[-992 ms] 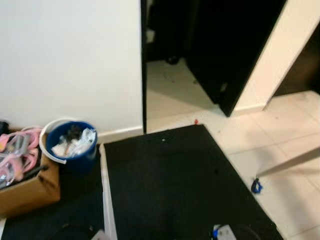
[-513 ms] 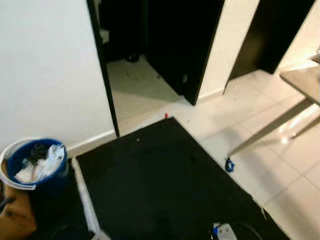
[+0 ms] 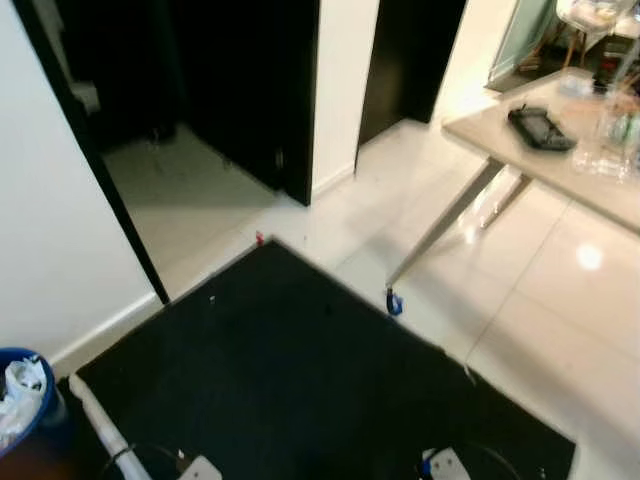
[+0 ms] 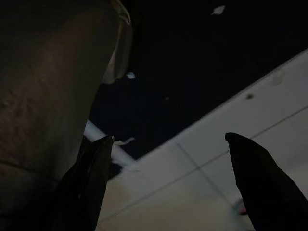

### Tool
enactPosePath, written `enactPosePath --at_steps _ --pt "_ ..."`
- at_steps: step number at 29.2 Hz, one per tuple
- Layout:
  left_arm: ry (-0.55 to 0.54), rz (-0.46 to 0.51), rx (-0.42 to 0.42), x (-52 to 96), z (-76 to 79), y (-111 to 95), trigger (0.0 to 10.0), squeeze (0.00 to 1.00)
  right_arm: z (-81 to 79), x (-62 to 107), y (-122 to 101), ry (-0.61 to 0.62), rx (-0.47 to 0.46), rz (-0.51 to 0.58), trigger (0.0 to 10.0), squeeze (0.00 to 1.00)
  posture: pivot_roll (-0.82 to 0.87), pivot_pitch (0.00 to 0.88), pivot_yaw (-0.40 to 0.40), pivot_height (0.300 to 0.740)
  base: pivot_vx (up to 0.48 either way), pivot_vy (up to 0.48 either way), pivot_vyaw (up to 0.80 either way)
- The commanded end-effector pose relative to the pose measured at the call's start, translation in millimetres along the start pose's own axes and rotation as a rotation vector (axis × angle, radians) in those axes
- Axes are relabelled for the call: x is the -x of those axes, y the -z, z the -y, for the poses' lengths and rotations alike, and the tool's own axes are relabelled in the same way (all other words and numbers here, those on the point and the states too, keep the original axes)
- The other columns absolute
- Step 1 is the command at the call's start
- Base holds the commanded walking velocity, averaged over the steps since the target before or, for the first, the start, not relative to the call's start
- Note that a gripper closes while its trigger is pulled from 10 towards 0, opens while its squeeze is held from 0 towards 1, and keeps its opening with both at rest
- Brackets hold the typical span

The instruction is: Picking trash to rubbish bin

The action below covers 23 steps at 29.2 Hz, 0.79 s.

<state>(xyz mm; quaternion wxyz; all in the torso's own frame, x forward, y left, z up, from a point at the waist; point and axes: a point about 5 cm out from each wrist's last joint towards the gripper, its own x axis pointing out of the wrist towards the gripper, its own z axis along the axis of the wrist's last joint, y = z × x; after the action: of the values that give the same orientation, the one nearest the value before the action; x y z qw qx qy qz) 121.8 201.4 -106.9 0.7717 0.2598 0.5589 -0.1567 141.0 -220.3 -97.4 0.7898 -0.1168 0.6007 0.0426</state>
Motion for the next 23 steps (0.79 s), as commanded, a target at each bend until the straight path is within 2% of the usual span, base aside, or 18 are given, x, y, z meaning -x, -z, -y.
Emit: enactPosePath --at_steps 1,23 --pt "0.007 0.010 -0.016 -0.3 0.7 -3.3 10.0 0.00 -3.4 -0.5 5.8 -0.018 0.026 -0.025 10.0 0.00 -0.01 0.067 0.076 0.740 0.000 0.000 -0.77" --pt "0.026 0.010 -0.005 -0.5 5.7 -3.0 10.0 0.00 -0.7 0.1 5.1 -0.031 0.106 -0.036 10.0 0.00 -0.02 0.069 0.071 0.740 0.000 0.000 -0.77"
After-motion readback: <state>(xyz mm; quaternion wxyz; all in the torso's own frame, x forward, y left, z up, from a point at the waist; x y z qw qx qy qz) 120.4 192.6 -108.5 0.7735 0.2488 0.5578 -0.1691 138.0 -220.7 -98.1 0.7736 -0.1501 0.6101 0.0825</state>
